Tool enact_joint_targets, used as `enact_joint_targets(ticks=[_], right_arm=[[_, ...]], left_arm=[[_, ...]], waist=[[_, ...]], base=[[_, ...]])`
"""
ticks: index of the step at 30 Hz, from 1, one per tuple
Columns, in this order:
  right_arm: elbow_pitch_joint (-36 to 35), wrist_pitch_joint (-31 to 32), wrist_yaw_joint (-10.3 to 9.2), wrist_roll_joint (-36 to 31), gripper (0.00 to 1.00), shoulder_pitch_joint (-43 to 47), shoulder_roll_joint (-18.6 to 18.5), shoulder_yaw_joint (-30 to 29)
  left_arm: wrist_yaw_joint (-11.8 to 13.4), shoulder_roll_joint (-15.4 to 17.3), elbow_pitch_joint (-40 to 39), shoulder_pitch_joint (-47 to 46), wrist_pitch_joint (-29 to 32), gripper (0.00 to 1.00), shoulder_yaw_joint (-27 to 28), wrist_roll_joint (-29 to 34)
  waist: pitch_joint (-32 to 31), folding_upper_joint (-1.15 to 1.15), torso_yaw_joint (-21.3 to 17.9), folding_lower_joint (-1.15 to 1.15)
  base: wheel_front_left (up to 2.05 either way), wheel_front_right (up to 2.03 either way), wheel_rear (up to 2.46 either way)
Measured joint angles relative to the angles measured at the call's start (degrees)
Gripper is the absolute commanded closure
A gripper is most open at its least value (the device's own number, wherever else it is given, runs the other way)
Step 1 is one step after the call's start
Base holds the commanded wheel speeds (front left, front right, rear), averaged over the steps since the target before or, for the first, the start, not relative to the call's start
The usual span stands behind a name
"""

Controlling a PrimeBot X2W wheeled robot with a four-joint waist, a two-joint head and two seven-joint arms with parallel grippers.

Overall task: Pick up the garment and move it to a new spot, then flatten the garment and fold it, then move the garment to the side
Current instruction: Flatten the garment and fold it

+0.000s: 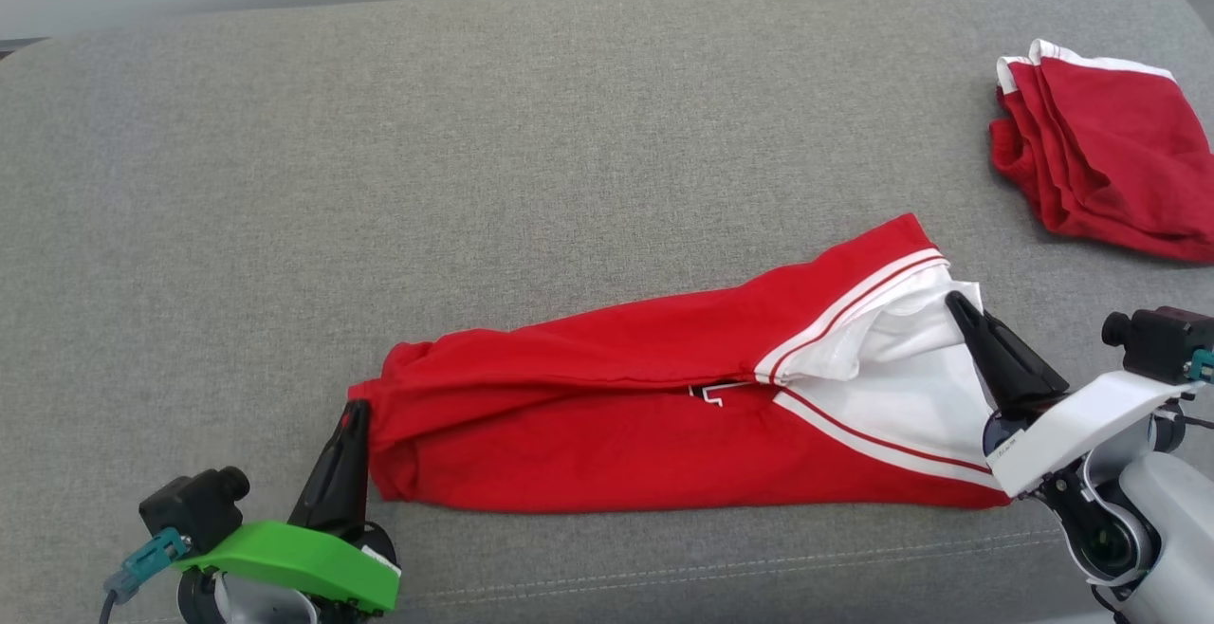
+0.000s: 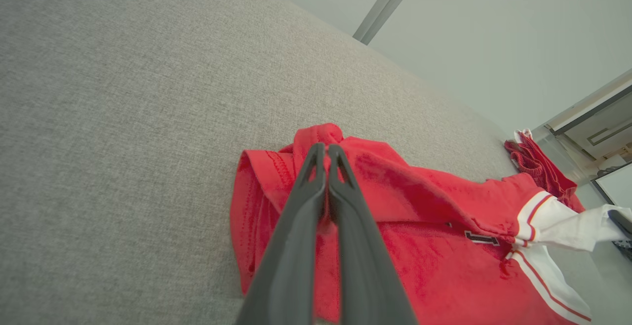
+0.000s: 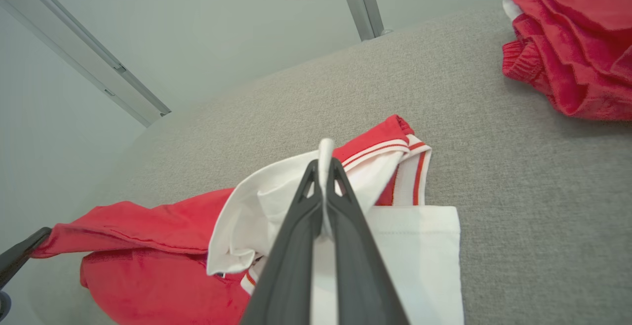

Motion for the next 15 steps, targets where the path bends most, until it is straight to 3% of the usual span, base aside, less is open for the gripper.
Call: enact_joint_targets(ticks=[1, 2, 3, 5, 6, 9, 10, 12, 13, 15], right_arm=[[-0.1, 0.0, 0.00, 0.0, 1.00, 1.0, 0.0, -0.3], [-0.2, 0.0, 0.00, 0.0, 1.00, 1.5, -0.1, -0.5], [-0.3, 0.0, 0.00, -0.3, 1.00, 1.9, -0.1, -0.5], [-0.3, 0.0, 0.00, -1.3, 1.00, 2.7, -0.4, -0.5], [-0.5, 0.0, 0.00, -1.7, 0.99, 2.9, -0.5, -0.5], [-1.0, 0.0, 0.00, -2.9, 0.65, 3.3, -0.5, -0.8], [-1.0, 0.0, 0.01, -3.1, 0.50, 3.5, -0.5, -0.9], [-1.0, 0.0, 0.01, -3.4, 0.11, 4.1, -0.6, -1.2], [-0.9, 0.0, 0.00, -3.6, 0.00, 4.5, -0.9, -1.3], [-0.2, 0.0, 0.01, -4.8, 0.00, 5.4, -1.8, -0.6]], left_arm=[[0.0, 0.4, -0.1, 0.6, 0.5, 1.00, -0.5, 0.0], [0.0, 0.5, -0.1, 1.0, 0.5, 0.89, -0.5, 0.0], [0.0, 0.6, -0.1, 1.2, 0.6, 0.57, -0.4, 0.0], [0.0, 0.9, 0.1, 1.5, 1.3, 0.18, -0.6, 0.0], [0.0, 1.0, 0.4, 1.5, 1.7, 0.04, -0.6, 0.0], [0.1, 1.6, 0.8, 2.1, 2.6, 0.00, -0.5, 0.0], [0.1, 1.9, 0.9, 2.4, 2.9, 0.00, -0.4, 0.0], [0.4, 2.2, 1.1, 3.0, 3.6, 0.00, -0.3, -0.1], [0.5, 2.3, 1.2, 3.3, 3.9, 0.00, -0.3, -0.1], [1.1, 2.7, 1.7, 3.5, 4.1, 0.00, -0.1, -0.1]], waist=[[0.0, 0.00, 0.0, 0.00], [0.0, 0.00, 0.0, 0.00], [0.0, 0.00, 0.1, 0.00], [0.0, 0.00, 0.1, 0.00], [0.0, 0.00, 0.1, 0.00], [0.2, 0.00, -0.2, 0.00], [0.3, 0.00, -0.3, 0.00], [0.5, 0.00, -0.6, 0.00], [0.6, 0.00, -0.7, 0.00], [0.9, 0.00, -1.0, 0.00]], base=[[0.00, 0.00, 0.00], [0.00, 0.00, 0.00], [0.00, 0.00, 0.00], [0.00, 0.00, 0.00], [0.00, 0.00, 0.00], [0.00, 0.00, 0.00], [0.00, 0.00, 0.00], [0.00, 0.00, 0.00], [0.00, 0.00, 0.00], [0.00, 0.00, 0.00]])
